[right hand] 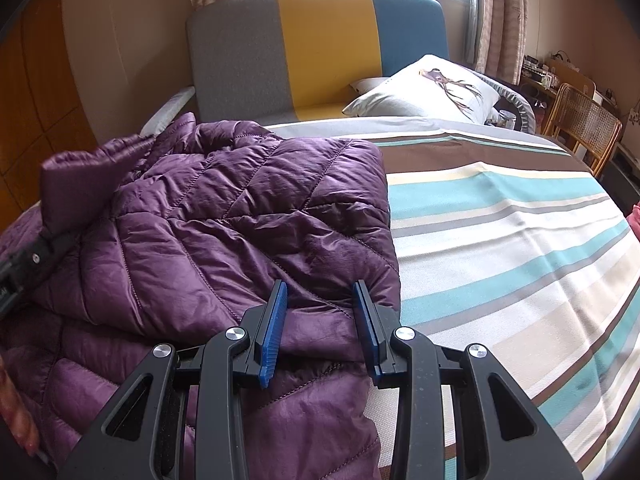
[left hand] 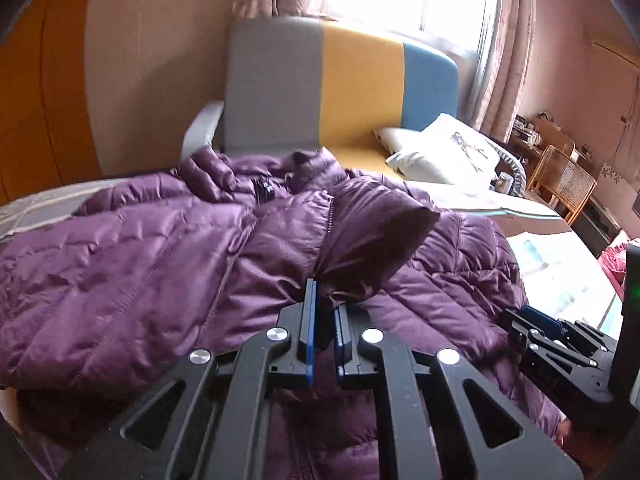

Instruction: Fold large clothes

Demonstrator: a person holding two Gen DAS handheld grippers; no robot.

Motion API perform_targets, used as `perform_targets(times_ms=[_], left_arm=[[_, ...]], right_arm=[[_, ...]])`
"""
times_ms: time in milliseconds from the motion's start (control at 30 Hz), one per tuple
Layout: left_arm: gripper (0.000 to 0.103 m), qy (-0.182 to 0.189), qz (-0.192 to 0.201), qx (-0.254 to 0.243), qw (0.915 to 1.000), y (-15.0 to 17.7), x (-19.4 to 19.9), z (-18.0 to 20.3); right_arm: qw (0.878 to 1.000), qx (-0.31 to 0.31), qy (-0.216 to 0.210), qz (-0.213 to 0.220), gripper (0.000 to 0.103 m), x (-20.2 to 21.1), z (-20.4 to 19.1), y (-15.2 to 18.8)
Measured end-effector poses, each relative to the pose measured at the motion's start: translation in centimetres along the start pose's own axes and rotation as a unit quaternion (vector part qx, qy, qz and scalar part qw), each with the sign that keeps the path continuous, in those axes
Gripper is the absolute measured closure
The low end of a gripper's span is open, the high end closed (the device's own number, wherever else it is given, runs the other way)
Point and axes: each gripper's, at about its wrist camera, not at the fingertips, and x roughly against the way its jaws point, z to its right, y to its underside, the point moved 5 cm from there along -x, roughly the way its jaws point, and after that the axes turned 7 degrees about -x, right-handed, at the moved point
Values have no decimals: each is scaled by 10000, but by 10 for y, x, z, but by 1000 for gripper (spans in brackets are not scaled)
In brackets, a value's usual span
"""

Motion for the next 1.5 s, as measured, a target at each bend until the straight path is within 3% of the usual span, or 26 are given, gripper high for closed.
perform_targets(times_ms=[67,100,133,167,300,400,433,533,633,733,833,867,933,1033,1167,1233,1300,1367,1433,1500], left_arm=[[78,183,-24,149,9997,0,5,-2],[49,287,6,283,9992,0,13,-5],[26,327,82,347,9988,-1,20,-7],[23,356,330,420,9979,-1,37,-12],[24,363,676,334,9965,5,80,-26],[26,-53,770,535,9956,16,105,-59],[36,-205,723,674,9949,21,110,-72],[54,-801,355,1289,9878,46,120,-125],[66,-1230,-33,1452,9817,66,122,-156],[67,-1430,-623,1498,9763,88,110,-178],[67,-1267,-745,1751,9735,94,95,-191],[67,-1265,-721,1811,9726,90,89,-197],[67,-1423,-678,1858,9699,82,80,-205],[67,-1553,-505,1944,9672,68,77,-214],[63,-1386,-224,1868,9723,56,82,-208],[48,-1245,-213,1675,9778,57,80,-198],[44,-1277,-371,1461,9803,64,71,-190],[46,-1363,-747,1483,9766,76,60,-192],[45,-1033,-1038,1782,9730,91,57,-194],[42,-937,-919,1773,9754,95,71,-190]], right_arm=[[10000,8,-18,-34,69,0,0,-2],[10000,8,-36,-54,69,1,0,-3],[10000,12,-49,-67,69,3,0,-4],[9999,39,-54,-76,69,6,-1,-6],[9998,37,-189,-60,69,21,-6,-12],[9989,-95,-469,26,40,36,-17,-16],[9985,-79,-546,60,40,39,-22,-16],[9968,147,-778,114,40,47,-50,-17],[9945,127,-1043,19,40,44,-72,-17],[9925,100,-1215,-85,40,36,-91,-18],[9913,66,-1297,-210,40,26,-108,-18],[9910,59,-1316,-239,42,22,-112,-19],[9886,82,-1449,-406,69,12,-122,-18],[9863,56,-1557,-535,90,6,-124,-19],[9917,299,-1252,-41,95,26,-110,-25],[9938,346,-1051,139,95,31,-98,-28],[9961,300,-796,231,95,33,-82,-29],[9982,268,-508,143,101,25,-67,-26],[9988,77,-444,-215,101,11,-52,-18],[9971,-212,-604,-419,101,5,-44,-12]])
